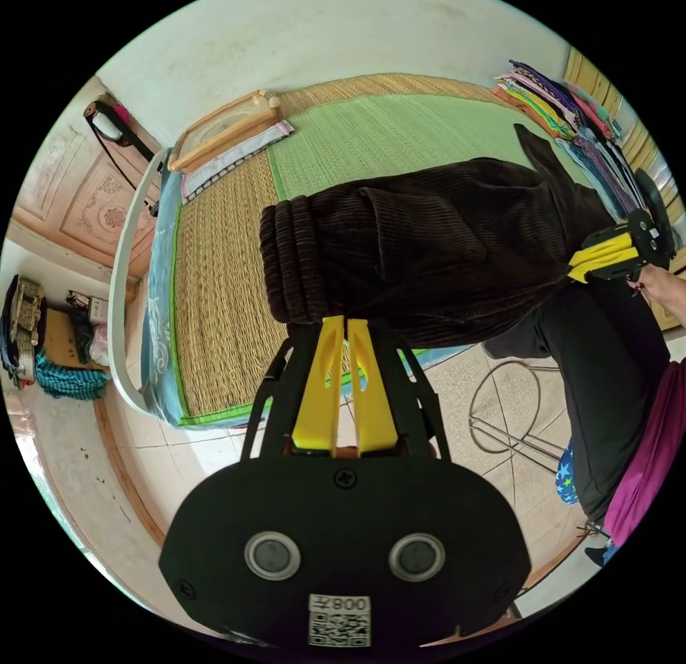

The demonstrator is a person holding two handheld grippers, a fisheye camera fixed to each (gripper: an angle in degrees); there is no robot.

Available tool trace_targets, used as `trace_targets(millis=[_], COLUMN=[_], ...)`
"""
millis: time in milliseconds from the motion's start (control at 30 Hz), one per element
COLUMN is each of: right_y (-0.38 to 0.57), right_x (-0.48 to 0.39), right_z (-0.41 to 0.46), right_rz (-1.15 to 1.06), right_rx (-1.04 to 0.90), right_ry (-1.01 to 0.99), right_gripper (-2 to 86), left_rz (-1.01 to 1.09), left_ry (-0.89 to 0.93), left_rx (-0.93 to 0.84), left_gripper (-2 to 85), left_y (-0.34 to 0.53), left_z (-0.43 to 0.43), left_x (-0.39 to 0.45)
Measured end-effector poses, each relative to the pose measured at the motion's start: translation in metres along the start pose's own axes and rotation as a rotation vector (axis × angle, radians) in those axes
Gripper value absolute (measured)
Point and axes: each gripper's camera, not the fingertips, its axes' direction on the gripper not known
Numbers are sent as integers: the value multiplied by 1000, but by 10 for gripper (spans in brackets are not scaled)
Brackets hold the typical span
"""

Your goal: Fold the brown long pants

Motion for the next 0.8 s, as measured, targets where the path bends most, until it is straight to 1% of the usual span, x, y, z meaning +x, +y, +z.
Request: trace_targets(millis=[267, 367, 400, 467, 567, 667, 800], right_y=[-7, -7, -7, -6, -4, -3, 1], right_x=[-26, -35, -38, -43, -53, -63, -77], right_z=[35, 42, 46, 50, 59, 66, 74], right_rz=[16, 17, 24, 34, 39, 31, 17], right_rx=[-55, -59, -60, -56, -53, -61, -69], right_ry=[-10, -19, -26, -33, -34, -31, -29], right_gripper=[26, 28, 29, 30, 32, 32, 32], left_rz=[-90, -152, -161, -200, -245, -291, -334], left_ry=[81, 98, 111, 212, 309, 357, 392], left_rx=[19, -7, 7, 96, 180, 214, 208], left_gripper=[6, 2, 2, 1, 1, 1, 2], left_y=[47, 70, 76, 100, 117, 122, 125], left_z=[24, 28, 28, 24, 29, 44, 68], left_x=[11, 13, 14, 17, 25, 33, 42])
